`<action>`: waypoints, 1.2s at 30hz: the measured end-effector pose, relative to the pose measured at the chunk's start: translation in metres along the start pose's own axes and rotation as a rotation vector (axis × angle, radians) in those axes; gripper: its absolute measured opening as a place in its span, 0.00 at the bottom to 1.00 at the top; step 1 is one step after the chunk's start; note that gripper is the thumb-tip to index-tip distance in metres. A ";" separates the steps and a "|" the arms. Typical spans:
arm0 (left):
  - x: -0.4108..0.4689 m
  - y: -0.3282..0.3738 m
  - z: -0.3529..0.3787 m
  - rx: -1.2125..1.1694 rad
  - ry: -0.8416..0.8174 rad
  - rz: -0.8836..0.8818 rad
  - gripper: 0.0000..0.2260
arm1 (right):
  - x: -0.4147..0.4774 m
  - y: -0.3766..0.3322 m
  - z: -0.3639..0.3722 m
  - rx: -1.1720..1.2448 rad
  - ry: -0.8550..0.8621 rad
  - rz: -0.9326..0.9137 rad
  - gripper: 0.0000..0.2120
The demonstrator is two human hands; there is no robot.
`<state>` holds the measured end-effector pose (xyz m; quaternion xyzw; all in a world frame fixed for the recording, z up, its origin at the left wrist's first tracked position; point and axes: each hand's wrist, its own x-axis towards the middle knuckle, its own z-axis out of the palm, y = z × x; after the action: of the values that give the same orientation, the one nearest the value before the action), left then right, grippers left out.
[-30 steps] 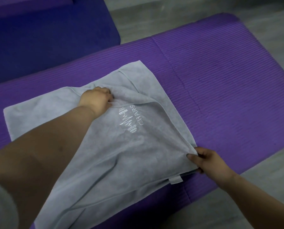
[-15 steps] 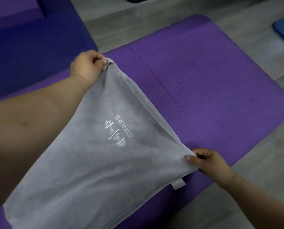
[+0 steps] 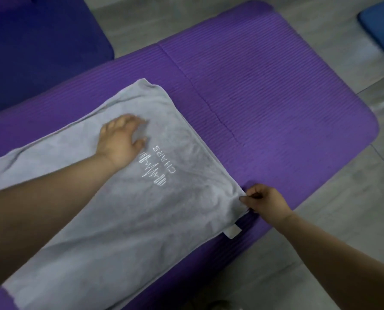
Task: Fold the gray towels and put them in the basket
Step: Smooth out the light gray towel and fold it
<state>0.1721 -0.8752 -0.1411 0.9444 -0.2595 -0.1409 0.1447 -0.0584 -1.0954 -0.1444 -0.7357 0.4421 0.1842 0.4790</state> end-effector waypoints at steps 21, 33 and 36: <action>-0.212 -0.071 0.022 0.093 -0.291 0.376 0.14 | -0.026 -0.005 0.008 -0.103 0.069 0.041 0.14; -0.223 -0.121 -0.003 -0.185 -0.100 -0.248 0.43 | -0.020 -0.091 0.051 -0.760 0.166 -0.392 0.23; -0.202 -0.139 -0.018 -0.172 -0.019 -0.443 0.34 | 0.003 -0.145 0.074 -0.820 0.035 -0.522 0.22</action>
<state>0.0739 -0.6501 -0.1337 0.9612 -0.0342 -0.1996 0.1875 0.0744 -1.0107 -0.1036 -0.9531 0.1419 0.2044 0.1723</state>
